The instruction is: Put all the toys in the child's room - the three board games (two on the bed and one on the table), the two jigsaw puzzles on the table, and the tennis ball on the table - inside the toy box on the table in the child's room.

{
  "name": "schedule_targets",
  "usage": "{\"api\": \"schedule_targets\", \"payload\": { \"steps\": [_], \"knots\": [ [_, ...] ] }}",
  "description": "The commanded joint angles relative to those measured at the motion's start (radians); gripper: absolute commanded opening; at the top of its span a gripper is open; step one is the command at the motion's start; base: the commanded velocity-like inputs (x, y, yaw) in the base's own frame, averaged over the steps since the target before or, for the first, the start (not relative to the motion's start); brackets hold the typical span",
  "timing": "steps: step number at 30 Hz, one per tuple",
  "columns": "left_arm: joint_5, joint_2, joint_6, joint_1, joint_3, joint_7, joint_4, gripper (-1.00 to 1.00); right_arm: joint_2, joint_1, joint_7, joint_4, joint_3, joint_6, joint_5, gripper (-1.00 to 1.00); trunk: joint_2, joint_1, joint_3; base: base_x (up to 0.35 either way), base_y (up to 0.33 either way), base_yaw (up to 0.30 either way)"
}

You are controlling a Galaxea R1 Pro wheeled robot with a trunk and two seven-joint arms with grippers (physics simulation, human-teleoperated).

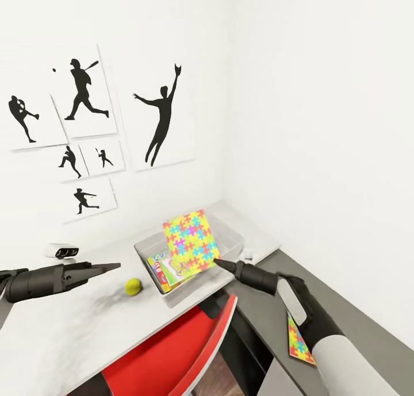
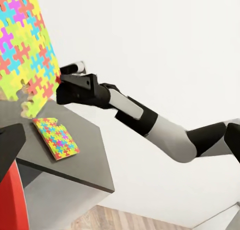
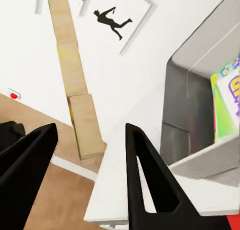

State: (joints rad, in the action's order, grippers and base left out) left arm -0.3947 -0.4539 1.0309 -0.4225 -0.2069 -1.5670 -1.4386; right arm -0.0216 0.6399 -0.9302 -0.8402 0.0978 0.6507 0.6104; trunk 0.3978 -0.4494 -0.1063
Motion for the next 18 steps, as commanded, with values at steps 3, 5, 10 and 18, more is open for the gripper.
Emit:
{"api": "schedule_targets", "payload": {
  "steps": [3, 5, 10, 18],
  "knots": [
    [0.0, 0.0, 0.011, -0.001, 0.0, -0.004, 0.0, 1.0, 0.001, 0.061, 0.058, 0.0, -0.013, 0.074, 0.006, -1.0, 0.002, -0.001, -0.002, 0.0, 0.011, 0.0],
    [0.0, 0.0, 0.011, -0.001, 0.0, -0.004, 0.0, 1.0, 0.008, 0.101, 0.098, 0.0, -0.018, 0.097, 0.01, -1.0, 0.002, -0.001, -0.002, 0.0, 0.041, 0.0],
    [0.0, 0.0, 0.011, -0.001, -0.001, -0.004, 0.0, 1.0, 0.048, 0.24, 0.237, 0.047, -0.034, 0.162, 0.026, -1.0, 0.002, -0.001, -0.002, 0.0, 0.013, 0.0],
    [0.0, 0.001, 0.011, -0.001, -0.001, -0.004, 0.0, 1.0, 0.107, 0.38, 0.483, 0.18, -0.064, 0.183, 0.029, -1.0, 0.002, -0.001, -0.002, 0.0, 0.001, 0.0]
  ]
}}
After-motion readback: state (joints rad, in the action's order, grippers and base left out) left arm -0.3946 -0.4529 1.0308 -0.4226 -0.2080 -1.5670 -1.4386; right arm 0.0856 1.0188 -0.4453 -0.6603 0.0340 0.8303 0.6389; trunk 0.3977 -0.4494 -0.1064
